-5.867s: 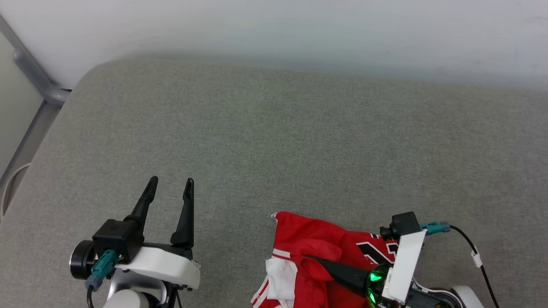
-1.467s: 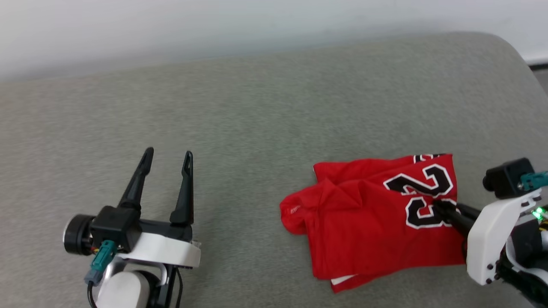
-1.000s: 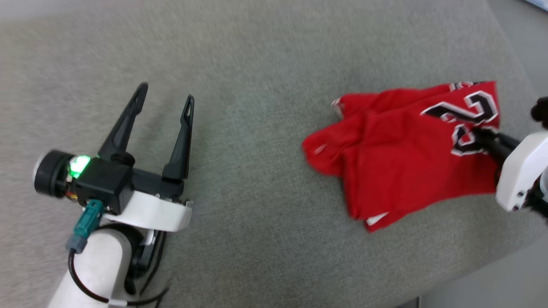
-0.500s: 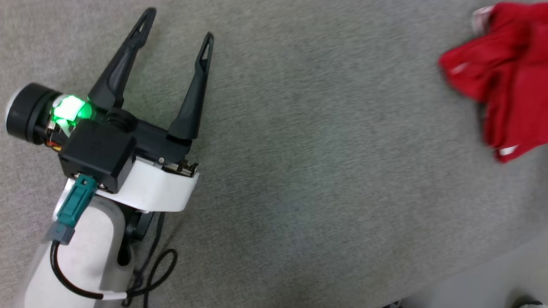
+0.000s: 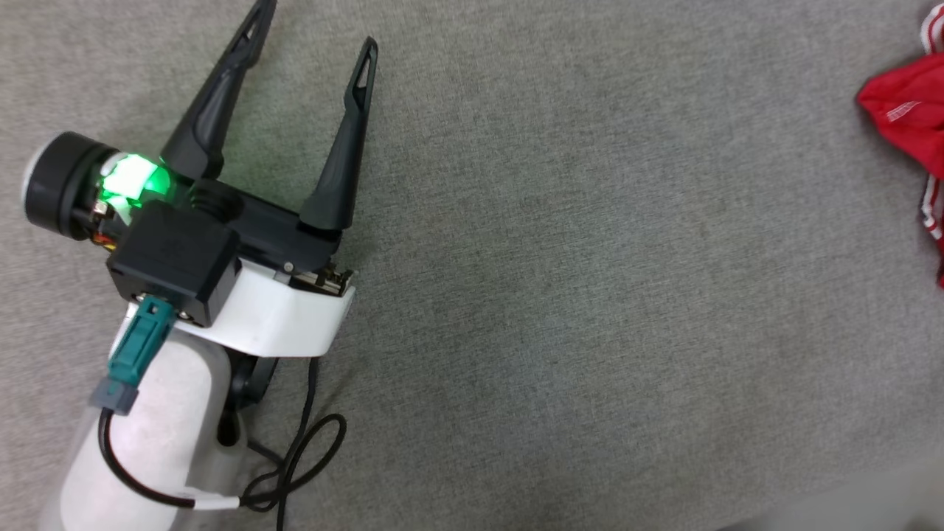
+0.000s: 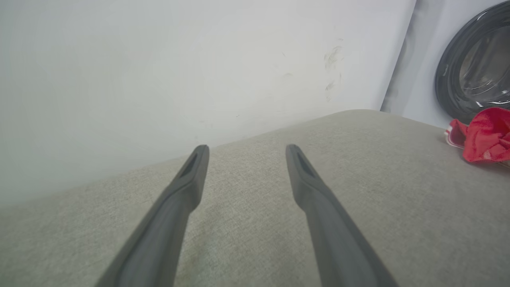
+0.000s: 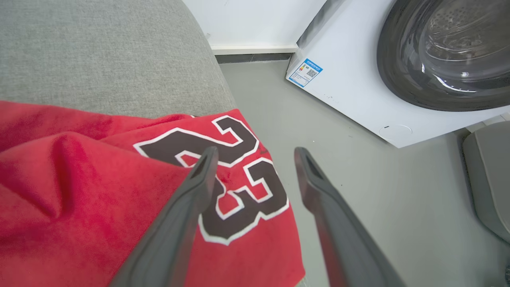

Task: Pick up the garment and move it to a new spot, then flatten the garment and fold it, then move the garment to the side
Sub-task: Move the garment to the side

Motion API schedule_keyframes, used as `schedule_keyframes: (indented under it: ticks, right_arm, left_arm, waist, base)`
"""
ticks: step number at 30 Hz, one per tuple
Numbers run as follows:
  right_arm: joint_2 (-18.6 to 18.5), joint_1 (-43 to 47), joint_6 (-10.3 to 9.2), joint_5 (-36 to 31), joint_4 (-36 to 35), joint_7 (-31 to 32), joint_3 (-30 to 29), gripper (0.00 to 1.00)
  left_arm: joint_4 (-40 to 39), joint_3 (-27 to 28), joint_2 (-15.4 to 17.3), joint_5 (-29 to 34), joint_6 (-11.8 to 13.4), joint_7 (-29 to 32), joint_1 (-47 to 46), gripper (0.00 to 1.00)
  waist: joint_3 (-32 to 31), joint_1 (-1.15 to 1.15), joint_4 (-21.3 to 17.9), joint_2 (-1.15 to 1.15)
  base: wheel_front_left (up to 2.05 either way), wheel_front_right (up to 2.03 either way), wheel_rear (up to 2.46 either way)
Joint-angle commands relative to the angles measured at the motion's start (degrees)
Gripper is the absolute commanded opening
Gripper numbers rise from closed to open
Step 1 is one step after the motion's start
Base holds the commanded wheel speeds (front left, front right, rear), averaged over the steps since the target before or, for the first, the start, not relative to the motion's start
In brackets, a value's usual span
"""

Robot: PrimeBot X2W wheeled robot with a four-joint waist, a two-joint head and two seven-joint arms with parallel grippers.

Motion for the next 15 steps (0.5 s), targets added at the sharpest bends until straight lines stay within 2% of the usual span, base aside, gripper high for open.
schedule_keyframes:
  ticks: [1,7,15]
  right_arm:
    - [0.60,-0.43,-0.09,-1.86,1.12,-2.37,-0.96,1.00]
    - [0.99,1.98,-0.09,-5.43,2.50,-11.31,-4.31,1.00]
    - [6.37,9.84,-0.09,-4.26,-1.84,-18.66,-5.37,1.00]
  left_arm:
    - [0.90,0.18,-0.39,-0.49,0.25,-1.04,0.82,1.00]
    - [4.98,0.63,-2.01,-2.28,1.67,-4.41,3.99,1.00]
    - [10.80,0.95,-4.41,-5.04,3.71,-7.51,11.43,1.00]
  waist:
    - [-1.96,-0.01,0.78,0.00]
    - [-8.60,-0.01,2.75,0.00]
    - [-19.01,-0.01,5.86,0.00]
  base:
    - [0.00,0.00,0.00]
    - [0.00,0.00,0.00]
    - [0.00,0.00,0.00]
